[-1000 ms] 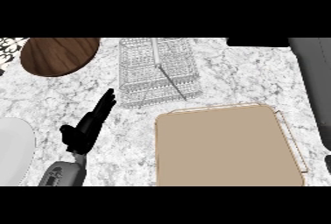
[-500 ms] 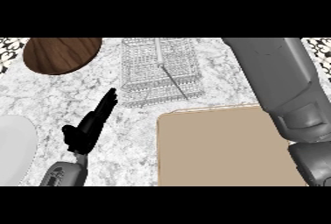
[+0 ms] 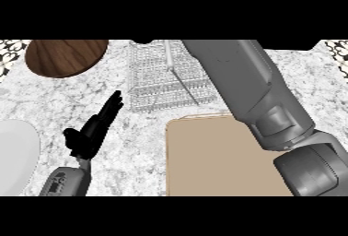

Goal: Pick the pear from the tray and place it in the tiered basket

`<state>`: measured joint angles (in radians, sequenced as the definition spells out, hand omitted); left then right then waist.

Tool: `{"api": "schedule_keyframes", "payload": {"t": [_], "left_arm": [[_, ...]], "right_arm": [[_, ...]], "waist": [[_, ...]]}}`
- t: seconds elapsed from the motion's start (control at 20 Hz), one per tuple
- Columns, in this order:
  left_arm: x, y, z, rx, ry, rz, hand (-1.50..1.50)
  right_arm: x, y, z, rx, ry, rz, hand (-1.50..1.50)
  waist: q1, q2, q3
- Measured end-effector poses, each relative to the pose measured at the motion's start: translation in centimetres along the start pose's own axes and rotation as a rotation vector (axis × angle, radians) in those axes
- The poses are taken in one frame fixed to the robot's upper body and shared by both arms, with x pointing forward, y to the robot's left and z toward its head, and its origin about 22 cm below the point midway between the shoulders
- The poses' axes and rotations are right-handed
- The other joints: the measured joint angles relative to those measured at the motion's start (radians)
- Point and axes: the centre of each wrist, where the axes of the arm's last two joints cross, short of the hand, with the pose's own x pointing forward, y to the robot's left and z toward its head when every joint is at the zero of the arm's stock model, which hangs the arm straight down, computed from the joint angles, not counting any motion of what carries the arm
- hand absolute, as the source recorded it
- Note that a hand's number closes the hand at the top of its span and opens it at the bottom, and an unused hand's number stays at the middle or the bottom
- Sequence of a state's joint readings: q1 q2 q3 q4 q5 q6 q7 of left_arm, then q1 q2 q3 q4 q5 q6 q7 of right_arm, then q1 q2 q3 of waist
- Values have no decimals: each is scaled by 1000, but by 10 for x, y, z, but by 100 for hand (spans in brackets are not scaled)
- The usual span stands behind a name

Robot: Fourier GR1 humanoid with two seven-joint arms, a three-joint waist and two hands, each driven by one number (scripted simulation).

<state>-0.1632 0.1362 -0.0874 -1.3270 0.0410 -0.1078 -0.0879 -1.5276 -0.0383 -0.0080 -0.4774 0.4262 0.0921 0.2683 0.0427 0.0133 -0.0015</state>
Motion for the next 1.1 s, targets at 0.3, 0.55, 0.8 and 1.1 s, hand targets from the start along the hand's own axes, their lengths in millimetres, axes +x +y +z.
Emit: {"api": "schedule_keyframes", "payload": {"t": [0.3,0.55,0.8,1.1], "left_arm": [[1,-7,-1,-4,-2,4,0],[-4,-8,6,-4,-2,5,0],[-7,-6,6,-6,0,4,0],[-1,-5,2,9,3,-1,0]], "right_arm": [[0,13,-6,46,11,-95,150],[-6,15,-10,136,164,-256,-150],[-11,16,-11,183,244,-406,-150],[-9,6,-10,31,232,-486,-150]], "waist": [[7,1,0],[13,-2,0],[11,-3,0],[-6,-5,0]]}}
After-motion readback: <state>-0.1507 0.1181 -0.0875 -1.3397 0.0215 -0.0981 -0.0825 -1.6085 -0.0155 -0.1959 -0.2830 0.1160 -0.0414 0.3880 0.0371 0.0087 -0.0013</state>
